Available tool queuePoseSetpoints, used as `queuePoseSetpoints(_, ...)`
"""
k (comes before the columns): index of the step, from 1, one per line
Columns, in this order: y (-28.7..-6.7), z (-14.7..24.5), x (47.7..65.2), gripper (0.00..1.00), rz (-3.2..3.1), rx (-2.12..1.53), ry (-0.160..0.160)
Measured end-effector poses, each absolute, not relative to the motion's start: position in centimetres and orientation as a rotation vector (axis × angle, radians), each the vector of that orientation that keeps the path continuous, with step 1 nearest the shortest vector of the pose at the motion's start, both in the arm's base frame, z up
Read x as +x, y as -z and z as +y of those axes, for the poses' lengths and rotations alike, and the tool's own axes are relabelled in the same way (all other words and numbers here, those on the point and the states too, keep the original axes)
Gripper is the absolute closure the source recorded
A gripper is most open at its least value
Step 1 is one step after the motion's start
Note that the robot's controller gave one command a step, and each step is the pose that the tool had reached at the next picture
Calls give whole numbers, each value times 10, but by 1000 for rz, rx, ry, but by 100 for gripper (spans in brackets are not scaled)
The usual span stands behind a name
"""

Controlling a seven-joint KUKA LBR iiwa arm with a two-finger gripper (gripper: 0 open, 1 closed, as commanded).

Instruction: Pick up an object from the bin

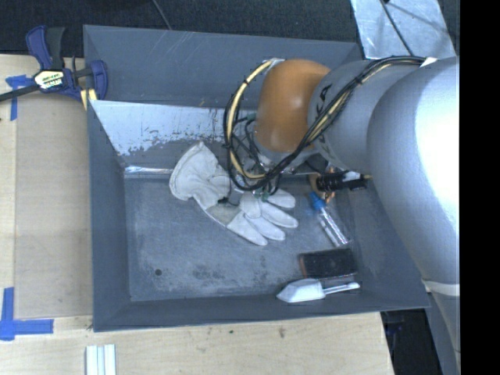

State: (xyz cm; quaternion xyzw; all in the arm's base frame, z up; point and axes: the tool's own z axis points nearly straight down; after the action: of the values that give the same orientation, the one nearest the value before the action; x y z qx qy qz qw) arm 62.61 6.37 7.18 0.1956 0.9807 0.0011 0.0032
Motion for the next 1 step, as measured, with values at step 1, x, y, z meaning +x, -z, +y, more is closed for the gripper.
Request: queuePoseSetpoints(1, -75, 63, 625, 100, 3078, 614, -2)
